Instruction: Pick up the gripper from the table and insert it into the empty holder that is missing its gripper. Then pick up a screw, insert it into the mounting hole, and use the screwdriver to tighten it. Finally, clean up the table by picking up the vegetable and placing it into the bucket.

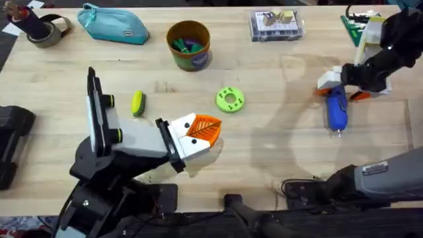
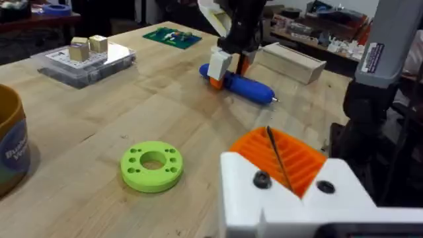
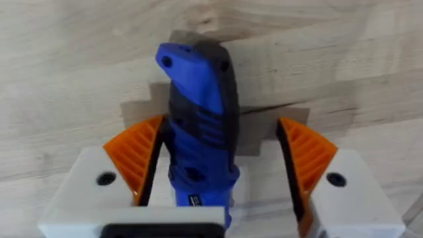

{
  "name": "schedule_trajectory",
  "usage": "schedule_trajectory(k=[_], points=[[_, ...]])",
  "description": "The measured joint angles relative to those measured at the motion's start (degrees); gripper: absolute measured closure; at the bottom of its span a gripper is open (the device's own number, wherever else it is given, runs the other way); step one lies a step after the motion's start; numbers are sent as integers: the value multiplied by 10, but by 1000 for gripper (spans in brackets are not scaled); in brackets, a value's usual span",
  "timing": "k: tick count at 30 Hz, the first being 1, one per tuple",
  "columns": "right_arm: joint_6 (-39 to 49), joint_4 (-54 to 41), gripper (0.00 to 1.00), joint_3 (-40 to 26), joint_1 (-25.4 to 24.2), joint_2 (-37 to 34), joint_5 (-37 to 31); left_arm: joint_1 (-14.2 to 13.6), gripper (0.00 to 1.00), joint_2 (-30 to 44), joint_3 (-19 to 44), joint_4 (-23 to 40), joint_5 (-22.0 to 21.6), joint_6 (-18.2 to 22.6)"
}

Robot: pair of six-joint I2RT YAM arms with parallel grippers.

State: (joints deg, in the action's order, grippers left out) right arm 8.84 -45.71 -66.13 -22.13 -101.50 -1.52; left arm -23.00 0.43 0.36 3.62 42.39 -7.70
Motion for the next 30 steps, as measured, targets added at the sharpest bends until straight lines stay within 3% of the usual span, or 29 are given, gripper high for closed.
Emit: schedule_trajectory(k=[5,6,7,9,12,14,30], points=[[0,-1,14,-2,12,-5,-13,0,996,0,0,0,0,0],[3,0,101,-3,20,-5,-16,0,996,0,0,0,0,0],[5,0,373,-4,26,-6,-14,0,996,0,0,0,0,0],[7,1,536,-4,28,-6,-16,0,996,0,0,0,0,0],[6,7,943,-4,28,-11,-19,0,996,0,0,0,0,0],[6,7,980,-5,28,-13,-19,0,996,0,0,0,0,0],[6,-51,977,-36,31,-25,8,0,996,0,0,0,0,0]])
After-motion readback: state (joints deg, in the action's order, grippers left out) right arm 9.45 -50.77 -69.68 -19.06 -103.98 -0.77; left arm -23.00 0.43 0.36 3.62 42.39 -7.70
